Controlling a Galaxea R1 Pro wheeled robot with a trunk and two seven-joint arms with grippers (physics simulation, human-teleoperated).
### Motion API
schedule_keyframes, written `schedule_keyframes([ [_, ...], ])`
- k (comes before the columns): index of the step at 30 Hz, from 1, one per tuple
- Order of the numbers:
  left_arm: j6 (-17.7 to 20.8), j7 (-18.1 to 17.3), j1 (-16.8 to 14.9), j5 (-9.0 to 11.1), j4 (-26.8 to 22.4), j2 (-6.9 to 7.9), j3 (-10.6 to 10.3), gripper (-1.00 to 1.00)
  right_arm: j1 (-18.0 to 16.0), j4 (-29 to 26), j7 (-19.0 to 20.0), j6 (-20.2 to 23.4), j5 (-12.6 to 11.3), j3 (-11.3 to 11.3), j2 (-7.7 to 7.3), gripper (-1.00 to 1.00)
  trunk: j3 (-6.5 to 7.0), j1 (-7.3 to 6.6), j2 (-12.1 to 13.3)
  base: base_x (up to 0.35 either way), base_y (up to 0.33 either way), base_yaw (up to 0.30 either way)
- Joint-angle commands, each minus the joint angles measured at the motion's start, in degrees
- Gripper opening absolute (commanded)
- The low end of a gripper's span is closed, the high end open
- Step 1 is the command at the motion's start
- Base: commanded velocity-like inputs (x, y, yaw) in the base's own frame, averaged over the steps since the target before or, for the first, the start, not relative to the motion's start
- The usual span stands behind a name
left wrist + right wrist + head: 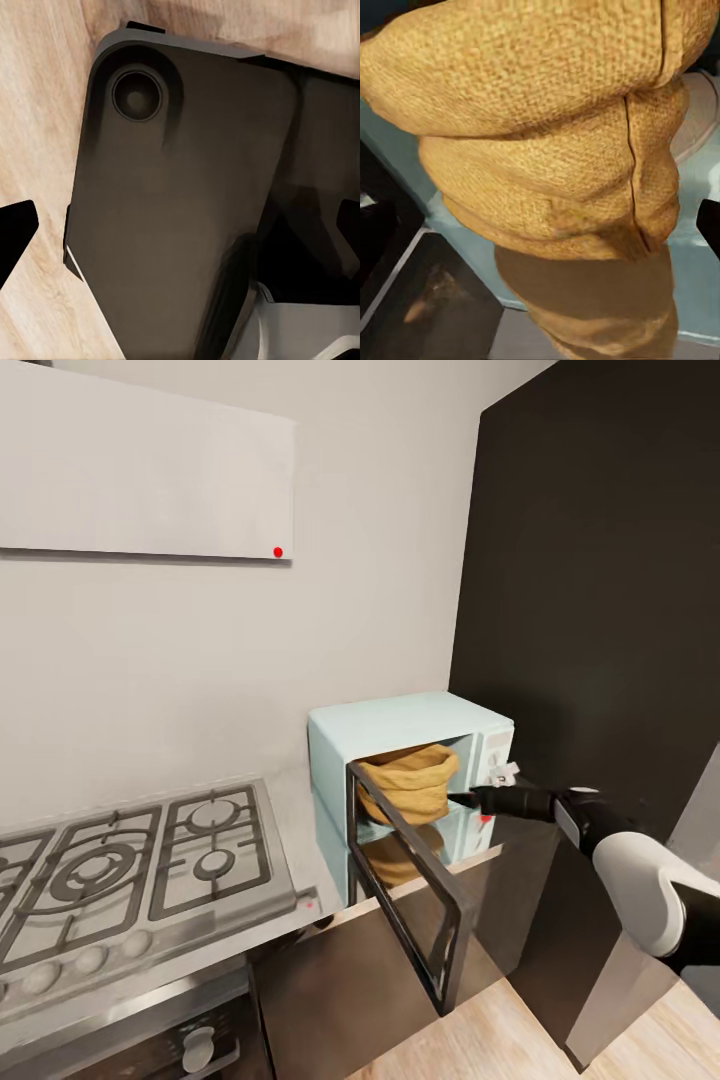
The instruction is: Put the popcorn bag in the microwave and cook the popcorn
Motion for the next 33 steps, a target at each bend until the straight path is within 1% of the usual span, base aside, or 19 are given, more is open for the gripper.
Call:
schedule_keyframes([
  [1,-0.08,0.01,0.02,0.34,-0.08,-0.01,0.07,1.00,-0.04,0.11,0.24,0.59,0.19,-0.49,0.99,1.00,-0.06,0.00,-0.04,0.000,-0.005,0.000],
  [2,-0.08,0.01,0.02,0.34,-0.08,0.00,0.07,1.00,-0.04,0.22,0.21,0.62,0.14,-0.51,1.64,1.00,-0.06,0.00,-0.04,0.000,-0.002,0.000],
  [6,-0.08,0.01,0.02,0.34,-0.08,0.05,0.07,1.00,-0.04,0.43,0.18,0.86,-0.06,-0.51,3.08,1.00,-0.06,0.00,-0.04,0.000,0.000,0.000],
  [9,-0.08,0.01,0.02,0.34,-0.08,0.07,0.08,1.00,-0.02,0.48,-0.12,0.88,0.05,-0.52,4.90,1.00,-0.06,0.00,-0.04,0.000,0.000,0.000],
  [10,-0.08,0.01,0.02,0.34,-0.08,0.07,0.08,1.00,0.81,0.45,-0.60,0.79,0.16,-0.51,5.90,1.00,-0.06,0.00,-0.04,0.000,0.000,0.000],
  [13,-0.08,0.01,0.02,0.34,-0.08,0.07,0.06,1.00,1.82,0.44,-2.08,0.69,0.02,-0.52,6.54,1.00,-0.06,0.00,-0.04,0.000,0.000,0.000],
  [15,-0.08,0.01,0.02,0.34,-0.08,0.08,0.08,1.00,1.93,0.43,-3.64,0.48,0.01,-0.53,6.86,1.00,-0.06,0.00,-0.04,0.000,0.000,0.000],
  [16,-0.08,0.01,0.01,0.34,-0.08,0.06,0.08,1.00,1.99,0.45,-5.61,-0.65,-0.01,-0.54,7.09,1.00,-0.06,0.00,-0.04,0.000,0.000,0.000],
  [18,-0.08,0.01,0.00,0.34,-0.08,0.03,0.09,1.00,2.22,0.45,-10.81,-5.52,-0.04,-0.50,7.95,1.00,-0.06,0.00,-0.04,0.000,0.000,0.000],
  [19,-0.08,0.01,0.01,0.34,-0.08,0.01,0.07,1.00,2.32,0.47,-12.56,-7.37,0.07,-0.49,8.34,1.00,-0.06,0.00,-0.04,0.000,0.000,0.000],
  [21,-0.08,0.01,0.01,0.34,-0.08,0.02,0.09,1.00,2.39,0.41,-13.86,-9.01,0.24,-0.49,8.62,1.00,-0.06,0.00,-0.04,0.000,0.000,0.000],
  [23,-0.08,0.01,0.02,0.34,-0.08,0.04,0.09,1.00,2.41,0.35,-14.13,-9.42,0.20,-0.48,8.62,1.00,-0.06,0.00,-0.04,0.000,0.000,0.000],
  [33,-0.08,0.01,-0.01,0.34,-0.08,0.00,0.09,1.00,2.42,0.12,-14.90,-9.60,0.23,-0.48,8.70,1.00,-0.06,0.00,-0.04,0.000,0.000,0.000],
])
